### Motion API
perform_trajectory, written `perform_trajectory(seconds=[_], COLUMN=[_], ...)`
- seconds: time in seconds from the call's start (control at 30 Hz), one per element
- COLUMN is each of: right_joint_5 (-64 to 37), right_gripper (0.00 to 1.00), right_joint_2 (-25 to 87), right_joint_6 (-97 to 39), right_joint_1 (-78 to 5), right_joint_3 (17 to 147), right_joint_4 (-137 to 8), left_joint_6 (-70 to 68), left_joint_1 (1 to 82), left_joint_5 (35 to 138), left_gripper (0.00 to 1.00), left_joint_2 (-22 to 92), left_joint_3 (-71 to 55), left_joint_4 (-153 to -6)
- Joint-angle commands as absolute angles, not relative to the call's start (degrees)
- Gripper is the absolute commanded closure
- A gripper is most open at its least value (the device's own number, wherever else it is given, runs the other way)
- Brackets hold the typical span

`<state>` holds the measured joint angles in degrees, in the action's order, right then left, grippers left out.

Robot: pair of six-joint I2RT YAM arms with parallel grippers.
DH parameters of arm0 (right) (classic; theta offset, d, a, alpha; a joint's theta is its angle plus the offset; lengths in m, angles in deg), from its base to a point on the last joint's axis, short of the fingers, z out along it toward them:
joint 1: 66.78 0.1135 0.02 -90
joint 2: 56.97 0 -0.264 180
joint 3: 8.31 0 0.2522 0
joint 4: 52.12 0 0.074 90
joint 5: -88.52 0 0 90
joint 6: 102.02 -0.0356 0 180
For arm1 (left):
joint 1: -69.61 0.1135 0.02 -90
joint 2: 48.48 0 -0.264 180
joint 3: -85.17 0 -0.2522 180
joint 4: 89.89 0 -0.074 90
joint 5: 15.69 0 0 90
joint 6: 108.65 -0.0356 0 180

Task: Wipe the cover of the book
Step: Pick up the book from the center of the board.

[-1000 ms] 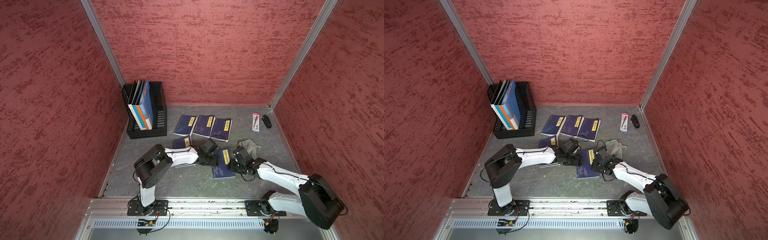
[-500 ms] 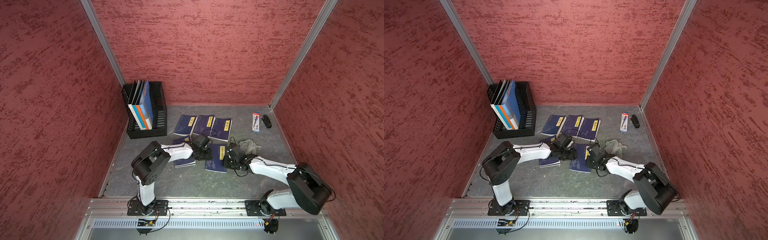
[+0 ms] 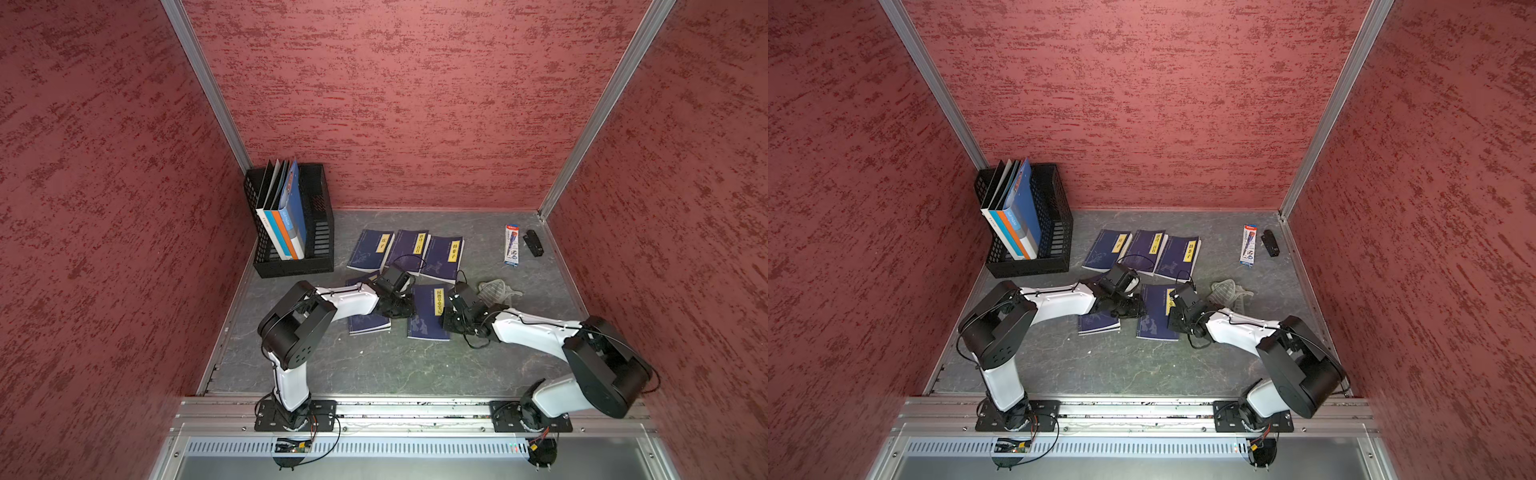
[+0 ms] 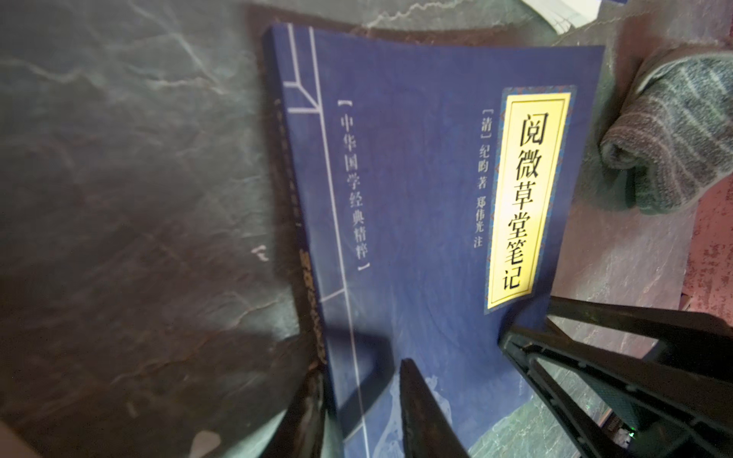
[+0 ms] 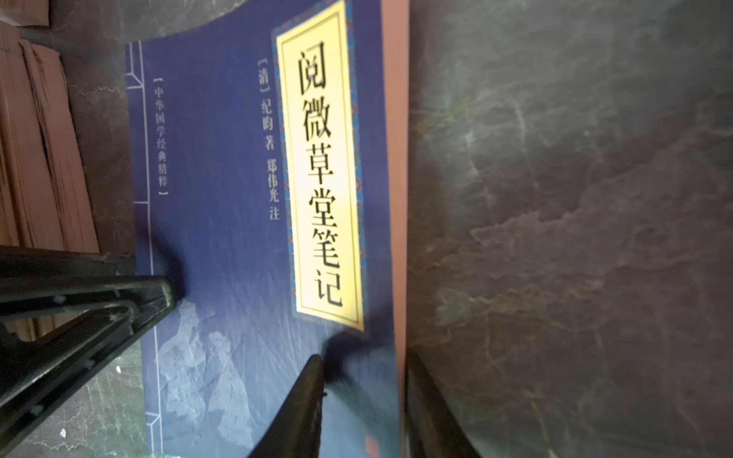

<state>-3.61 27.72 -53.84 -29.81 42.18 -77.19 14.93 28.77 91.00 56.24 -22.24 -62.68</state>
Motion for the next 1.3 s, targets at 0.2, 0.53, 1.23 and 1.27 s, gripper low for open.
perform_trajectory(seconds=[0.2, 0.53, 1.23, 1.27], right_joint_5=[-4.9, -4.9, -0.8, -0.6], right_gripper=[0.66, 0.65, 0.38, 0.37], right_joint_2=[30.9, 31.3, 29.0, 29.0], right_joint_6=[-54.0, -54.0, -48.0, -47.6], right_joint_1=[-28.9, -28.9, -28.9, -28.9], right_joint_3=[42.5, 42.2, 50.8, 51.5], right_joint_4=[-74.6, -74.0, -80.1, -80.5], left_joint_6=[14.1, 15.4, 14.4, 14.4], left_joint_1=[28.6, 29.4, 33.8, 34.5], left_joint_5=[98.0, 99.4, 97.6, 98.1], left_gripper=[0.7, 0.65, 0.99, 0.99], left_joint_2=[51.5, 51.2, 42.0, 40.3], left_joint_3=[-23.1, -23.7, -25.7, -26.3], left_joint_4=[-66.8, -67.5, -59.3, -58.5])
